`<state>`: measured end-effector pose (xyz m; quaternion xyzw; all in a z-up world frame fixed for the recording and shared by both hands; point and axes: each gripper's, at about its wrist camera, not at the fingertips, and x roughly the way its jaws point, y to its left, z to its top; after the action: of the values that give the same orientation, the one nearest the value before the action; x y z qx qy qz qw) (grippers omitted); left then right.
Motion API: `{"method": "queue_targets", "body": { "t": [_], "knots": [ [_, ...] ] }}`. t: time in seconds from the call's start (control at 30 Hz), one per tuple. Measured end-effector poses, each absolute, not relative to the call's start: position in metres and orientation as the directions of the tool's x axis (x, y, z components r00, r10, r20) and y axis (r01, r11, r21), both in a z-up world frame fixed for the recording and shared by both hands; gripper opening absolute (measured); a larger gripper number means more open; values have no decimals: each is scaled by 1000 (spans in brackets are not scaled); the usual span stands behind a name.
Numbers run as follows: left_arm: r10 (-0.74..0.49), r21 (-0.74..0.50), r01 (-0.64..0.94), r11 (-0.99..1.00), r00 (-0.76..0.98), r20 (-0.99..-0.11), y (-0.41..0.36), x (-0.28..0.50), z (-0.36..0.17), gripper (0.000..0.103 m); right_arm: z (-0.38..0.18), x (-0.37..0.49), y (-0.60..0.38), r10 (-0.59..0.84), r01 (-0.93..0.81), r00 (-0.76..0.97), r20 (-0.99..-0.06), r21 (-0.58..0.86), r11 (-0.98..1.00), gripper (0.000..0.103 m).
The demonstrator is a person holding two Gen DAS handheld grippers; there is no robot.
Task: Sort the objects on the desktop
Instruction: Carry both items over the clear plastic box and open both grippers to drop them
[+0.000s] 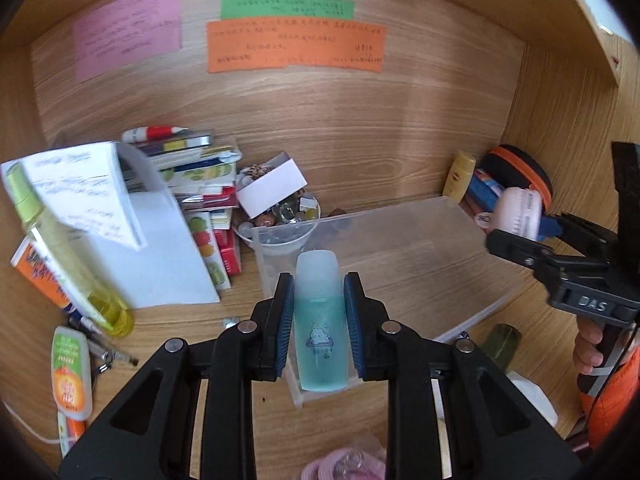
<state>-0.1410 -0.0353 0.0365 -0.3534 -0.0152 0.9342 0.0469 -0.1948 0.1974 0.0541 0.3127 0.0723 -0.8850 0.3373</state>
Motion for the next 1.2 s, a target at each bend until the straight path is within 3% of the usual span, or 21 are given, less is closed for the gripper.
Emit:
{"method": "queue_targets", "body": {
  "t": [0.13, 0.5, 1.2],
  "knots": [
    [117, -64, -101, -993, -719, -685, -31, -161, 26, 25, 34, -220, 183, -566, 622, -517, -642, 174, -764, 61],
    [149, -71, -146, -987, -635, -758, -16, -203, -11, 25, -1, -227, 162, -493, 635, -493, -717, 91, -767, 61],
    [102, 3, -156, -988, -660, -744, -2, -202, -24, 25, -17, -227, 147, -414, 629, -522, -746, -8, -777, 62]
  ]
}}
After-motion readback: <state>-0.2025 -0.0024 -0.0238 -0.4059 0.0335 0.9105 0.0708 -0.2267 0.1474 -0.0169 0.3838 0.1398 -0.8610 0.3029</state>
